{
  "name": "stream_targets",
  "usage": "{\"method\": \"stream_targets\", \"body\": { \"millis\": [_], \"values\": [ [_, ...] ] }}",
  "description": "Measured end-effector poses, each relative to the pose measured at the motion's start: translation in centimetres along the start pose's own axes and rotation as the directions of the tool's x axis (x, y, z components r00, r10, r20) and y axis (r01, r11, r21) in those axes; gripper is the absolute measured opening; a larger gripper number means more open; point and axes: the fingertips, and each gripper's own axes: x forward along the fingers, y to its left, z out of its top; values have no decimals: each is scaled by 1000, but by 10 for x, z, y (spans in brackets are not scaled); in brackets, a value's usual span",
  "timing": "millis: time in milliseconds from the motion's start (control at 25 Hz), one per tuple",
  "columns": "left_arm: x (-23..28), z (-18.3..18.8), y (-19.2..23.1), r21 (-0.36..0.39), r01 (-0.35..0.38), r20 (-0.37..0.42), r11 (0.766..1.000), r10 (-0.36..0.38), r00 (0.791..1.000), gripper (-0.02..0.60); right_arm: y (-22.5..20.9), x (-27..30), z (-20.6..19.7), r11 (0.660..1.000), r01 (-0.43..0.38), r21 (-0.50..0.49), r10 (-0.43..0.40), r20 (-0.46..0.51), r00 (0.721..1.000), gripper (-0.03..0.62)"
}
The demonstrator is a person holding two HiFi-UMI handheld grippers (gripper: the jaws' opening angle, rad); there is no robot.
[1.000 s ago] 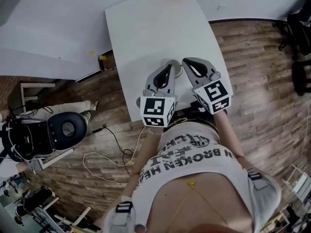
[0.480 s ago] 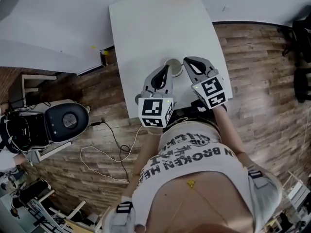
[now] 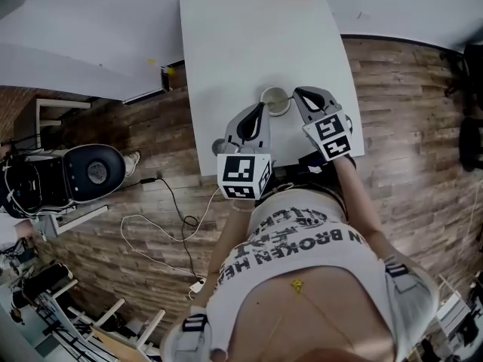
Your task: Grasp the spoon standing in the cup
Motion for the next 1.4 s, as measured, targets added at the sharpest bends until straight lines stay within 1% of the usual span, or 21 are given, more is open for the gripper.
{"method": "stream_targets", "body": {
  "millis": [160, 400, 800, 880, 920, 960, 1080, 1200, 1400],
  "values": [
    [-4, -3, 8, -14, -27, -9, 1000, 27, 1000, -3, -2, 9, -10, 1000, -12, 0, 12, -35, 999, 8],
    [-10, -10, 19, -31, -52, -25, 998, 51, 998, -5, -3, 23, -26, 999, -31, 40, 34, -79, 996, 8],
    [-16, -18, 30, -55, -86, -39, 995, 84, 996, -5, -6, 37, -43, 991, -81, 109, 93, -110, 990, 11],
    [-16, -19, 31, -57, -92, -42, 994, 90, 995, -5, -7, 40, -46, 990, -83, 118, 97, -120, 988, 37],
    [-16, -19, 32, -58, -95, -43, 994, 93, 995, -5, -8, 41, -48, 989, -84, 121, 100, -128, 987, 74],
    [-16, -20, 32, -59, -98, -44, 993, 96, 994, -3, -9, 42, -49, 988, -86, 128, 103, -133, 986, 87],
    [-16, -23, 34, -66, -109, -50, 992, 106, 993, -5, -11, 48, -56, 982, -89, 169, 113, -142, 983, 100],
    [-21, -26, 37, -71, -122, -49, 990, 119, 992, -5, -8, 54, -65, 970, -104, 220, 143, -168, 975, 120],
    [-28, -26, 40, -77, -141, -49, 987, 137, 989, -3, -3, 58, -72, 932, -124, 341, 190, -169, 967, 124]
  ]
}}
